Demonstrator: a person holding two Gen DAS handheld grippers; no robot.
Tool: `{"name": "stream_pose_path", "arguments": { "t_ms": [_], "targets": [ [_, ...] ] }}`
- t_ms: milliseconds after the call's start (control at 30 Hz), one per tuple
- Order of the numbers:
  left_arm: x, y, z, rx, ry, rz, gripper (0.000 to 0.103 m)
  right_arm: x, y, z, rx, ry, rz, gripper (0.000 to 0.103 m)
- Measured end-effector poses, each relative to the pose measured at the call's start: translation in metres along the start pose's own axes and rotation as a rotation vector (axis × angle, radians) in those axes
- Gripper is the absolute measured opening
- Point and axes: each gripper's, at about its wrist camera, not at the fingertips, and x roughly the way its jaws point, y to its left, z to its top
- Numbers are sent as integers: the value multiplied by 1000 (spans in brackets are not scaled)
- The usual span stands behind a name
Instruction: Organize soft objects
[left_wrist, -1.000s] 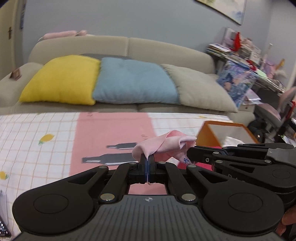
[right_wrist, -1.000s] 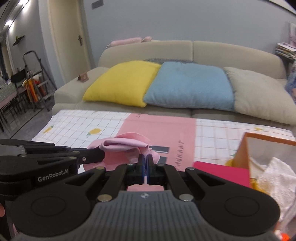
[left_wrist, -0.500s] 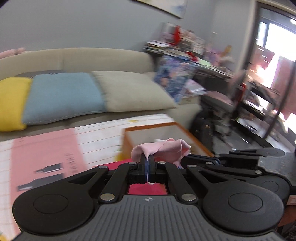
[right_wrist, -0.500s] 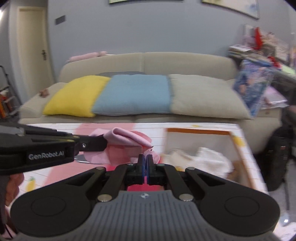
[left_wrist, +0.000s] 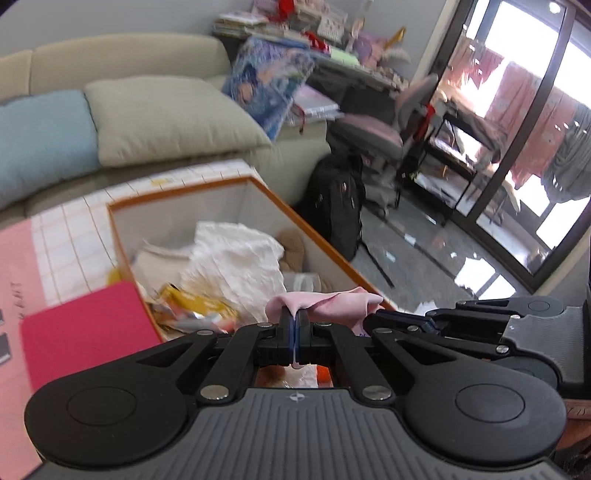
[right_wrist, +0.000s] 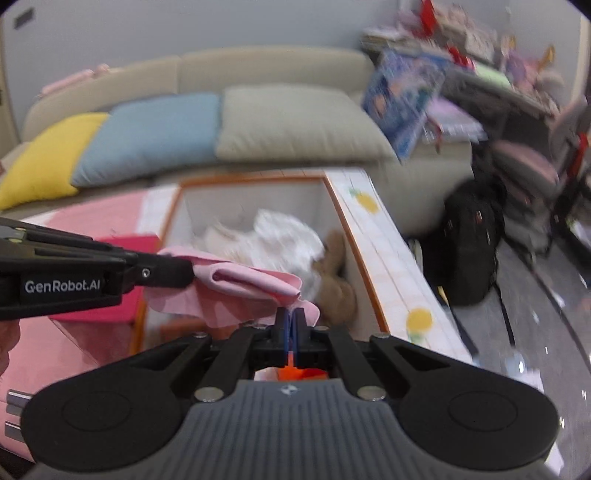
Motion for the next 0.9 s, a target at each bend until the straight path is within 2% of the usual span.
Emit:
{"name": "stream_pose_path", "arguments": {
  "t_ms": [200,467,700,767,800,833,900],
  "targets": [
    [19,-2,-6,5,57,5,0,15,-1,-6,17,62,-8,0],
    [27,5,-9,-43,89,-4,4,31,2,-9,12,142,3,0],
    [16,7,-7,-52,72,-20,26,34,6,-10,1,154,-5,1],
    [8,10,-6,-56,62,-43,29,33,7,-10,-3,149,-16,6],
    [1,12,-5,-51,51,-53,30,32,7,-10,-6,144,-26,18],
    [-7,14,-5,-43,36,-56,30,31,7,-10,-9,137,-34,37],
    [-24,18,-3,-27,10,-54,32,25,9,-10,-17,106,-50,46]
  ]
}}
